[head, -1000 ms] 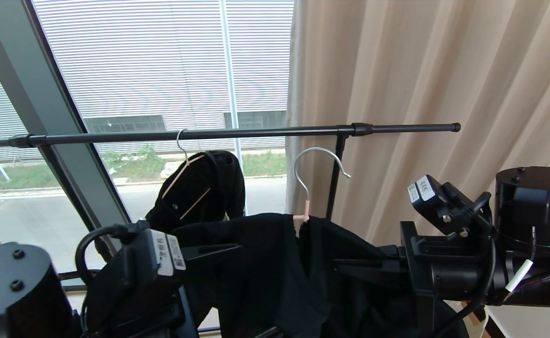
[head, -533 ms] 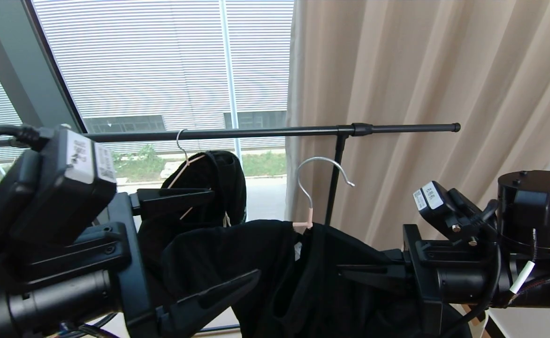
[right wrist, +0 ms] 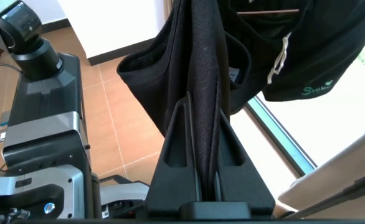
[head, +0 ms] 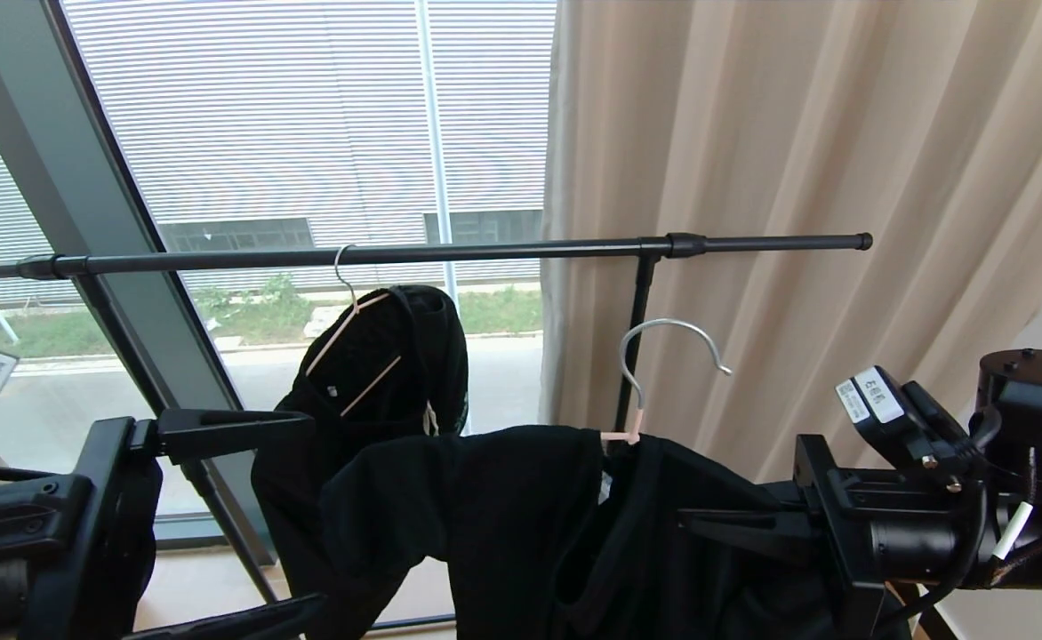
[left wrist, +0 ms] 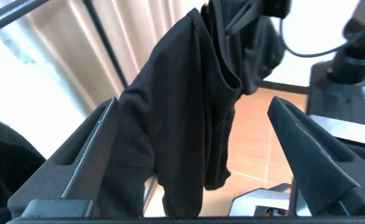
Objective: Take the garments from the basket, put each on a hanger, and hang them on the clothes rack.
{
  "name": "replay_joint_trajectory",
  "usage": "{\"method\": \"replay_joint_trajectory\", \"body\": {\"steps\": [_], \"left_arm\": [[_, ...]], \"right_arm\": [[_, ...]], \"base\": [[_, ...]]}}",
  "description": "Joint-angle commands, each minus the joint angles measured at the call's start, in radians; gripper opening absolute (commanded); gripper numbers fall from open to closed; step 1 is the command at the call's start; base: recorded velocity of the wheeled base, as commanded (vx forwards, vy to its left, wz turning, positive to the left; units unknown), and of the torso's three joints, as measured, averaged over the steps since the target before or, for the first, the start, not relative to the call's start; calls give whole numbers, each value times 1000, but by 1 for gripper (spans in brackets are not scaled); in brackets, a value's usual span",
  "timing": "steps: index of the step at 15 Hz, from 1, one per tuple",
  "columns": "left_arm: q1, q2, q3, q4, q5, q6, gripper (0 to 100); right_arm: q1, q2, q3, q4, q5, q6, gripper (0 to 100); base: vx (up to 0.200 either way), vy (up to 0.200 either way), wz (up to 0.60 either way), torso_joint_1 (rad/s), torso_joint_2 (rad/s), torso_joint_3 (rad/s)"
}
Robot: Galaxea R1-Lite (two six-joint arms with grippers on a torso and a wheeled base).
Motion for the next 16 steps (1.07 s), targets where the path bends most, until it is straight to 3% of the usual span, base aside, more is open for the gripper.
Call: {"method": "replay_joint_trajectory", "body": {"steps": [1, 2, 3, 5, 10, 12, 16], "left_arm": [[248, 116, 39, -51, -278, 105, 100], [303, 167, 46, -62, -400, 154, 100], [334, 199, 52, -70, -456, 198, 100], [342, 239, 56, -73, -495, 221, 100], [289, 317, 78, -76, -491, 226, 100], [274, 377, 87, -125, -486, 223, 100], [243, 510, 98, -209, -406, 217, 100]], "right_arm": [[-28, 5, 9, 0, 42, -9, 0], [-42, 5, 12, 0, 75, -11, 0], [-62, 5, 18, -2, 99, -15, 0], [-95, 6, 18, -5, 191, -15, 0], [-112, 3, 15, -8, 239, -14, 0], [-112, -4, 19, -9, 239, -14, 0], [-112, -17, 23, -8, 248, -15, 0]], "base": [[0, 0, 0, 0, 0, 0], [0, 0, 0, 0, 0, 0], [0, 0, 0, 0, 0, 0], [0, 0, 0, 0, 0, 0], [0, 0, 0, 0, 0, 0], [0, 0, 0, 0, 0, 0], [0, 0, 0, 0, 0, 0]]}}
